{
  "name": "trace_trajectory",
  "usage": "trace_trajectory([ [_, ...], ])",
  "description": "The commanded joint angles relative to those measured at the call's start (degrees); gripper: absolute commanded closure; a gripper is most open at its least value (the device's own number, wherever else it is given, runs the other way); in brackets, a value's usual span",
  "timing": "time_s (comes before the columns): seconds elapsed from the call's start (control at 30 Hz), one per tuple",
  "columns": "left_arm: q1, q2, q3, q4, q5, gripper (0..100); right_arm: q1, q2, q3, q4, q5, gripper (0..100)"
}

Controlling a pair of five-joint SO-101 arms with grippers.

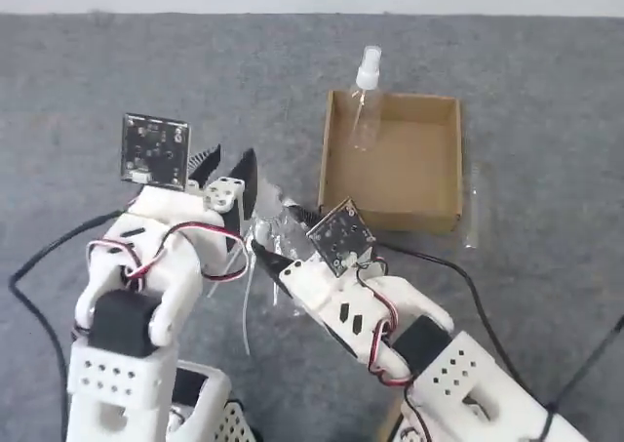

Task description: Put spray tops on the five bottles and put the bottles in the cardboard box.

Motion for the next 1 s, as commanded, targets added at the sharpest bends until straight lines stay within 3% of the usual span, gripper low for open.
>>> trace_trajectory([
  [0.0, -0.1, -0.3, -1.6, -1.0, -2.7, 88, 0.7, -2.6, -1.0, -1.5, -0.5, 99.3],
  [0.23, -0.2, -3.5, -12.4, 5.3, -3.4, 87, 1.6, -2.1, -1.5, -1.4, -0.4, 99.3],
  [0.37, -0.2, -9.1, -12.0, 9.7, -3.4, 84, 6.7, -2.0, -5.4, 0.8, -0.4, 99.3],
  [0.57, 0.2, -18.8, 1.5, 8.2, -3.5, 78, 11.8, -0.6, -15.6, 7.4, -0.4, 99.3],
  [0.97, 7.4, -33.1, 27.7, 1.1, -4.2, 71, 11.3, 23.3, -36.6, 11.0, -0.8, 99.3],
])
